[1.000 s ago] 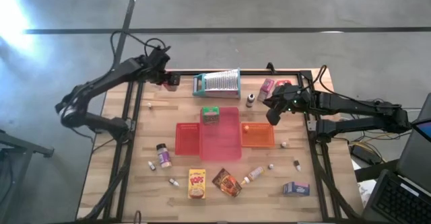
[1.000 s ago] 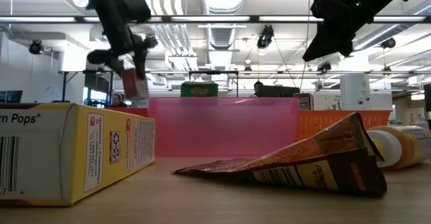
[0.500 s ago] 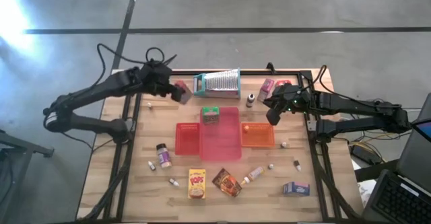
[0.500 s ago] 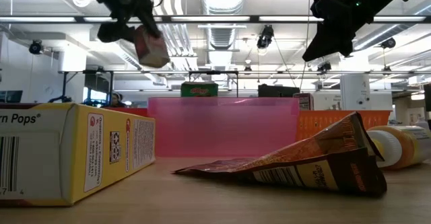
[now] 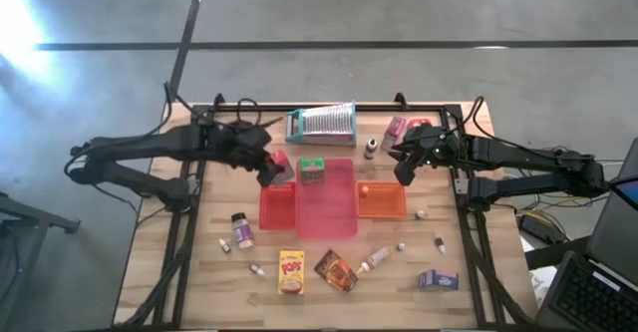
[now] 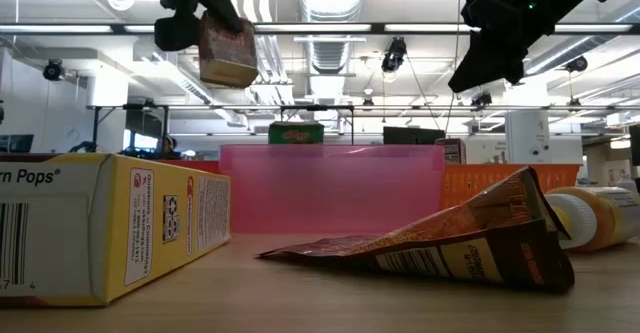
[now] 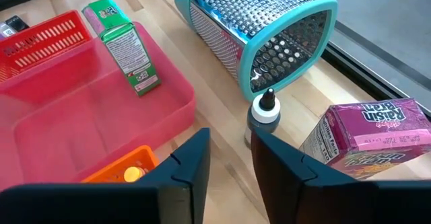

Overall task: Pick & Place Kitchen Items
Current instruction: Put the red spice can into the red bin

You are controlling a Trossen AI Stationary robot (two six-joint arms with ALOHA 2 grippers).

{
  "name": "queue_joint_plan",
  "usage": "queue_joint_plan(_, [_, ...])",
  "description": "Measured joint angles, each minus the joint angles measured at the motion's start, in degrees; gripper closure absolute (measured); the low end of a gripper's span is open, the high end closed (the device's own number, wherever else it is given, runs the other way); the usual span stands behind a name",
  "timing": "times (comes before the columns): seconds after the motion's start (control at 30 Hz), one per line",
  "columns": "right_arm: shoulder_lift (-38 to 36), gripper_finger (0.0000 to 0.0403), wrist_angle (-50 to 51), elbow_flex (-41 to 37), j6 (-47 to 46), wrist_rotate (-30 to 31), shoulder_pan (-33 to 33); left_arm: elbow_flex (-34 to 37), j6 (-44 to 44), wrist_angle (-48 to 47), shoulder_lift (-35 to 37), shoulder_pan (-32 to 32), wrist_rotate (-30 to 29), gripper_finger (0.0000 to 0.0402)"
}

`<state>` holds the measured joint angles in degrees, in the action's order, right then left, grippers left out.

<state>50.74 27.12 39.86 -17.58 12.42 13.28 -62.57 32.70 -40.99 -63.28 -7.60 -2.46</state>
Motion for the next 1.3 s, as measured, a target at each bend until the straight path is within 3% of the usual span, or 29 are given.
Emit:
queue_joint_plan(0.17, [0.0, 0.0281, 0.0, 0.0, 0.0, 0.0, 0.0, 0.0, -4.9, 0.2, -3.5, 3.0, -0.3, 0.0181])
queue_joint_plan(0.4, [0.0, 0.026, 0.0, 0.0, 0.0, 0.0, 0.0, 0.2, -11.1, 0.4, -10.6, 6.3, -2.6, 0.0163])
queue_joint_plan(0.57, [0.0, 0.0247, 0.0, 0.0, 0.0, 0.0, 0.0, 1.0, -13.9, 0.3, -13.7, 7.9, -3.7, 0.0178])
queue_joint_plan(0.87, [0.0, 0.0223, 0.0, 0.0, 0.0, 0.0, 0.0, 6.7, -14.9, 1.4, -10.8, 8.1, -5.4, 0.0159])
queue_joint_plan(1.1, [0.0, 0.0209, -0.1, 0.0, 0.0, 0.0, 0.0, 13.5, -17.8, 7.6, -8.9, 8.1, -4.3, 0.0175])
queue_joint_plan(1.3, [0.0, 0.0201, -0.3, 0.0, 0.0, 0.0, 0.0, 15.8, -20.9, 8.6, -8.9, 7.9, -4.1, 0.0164])
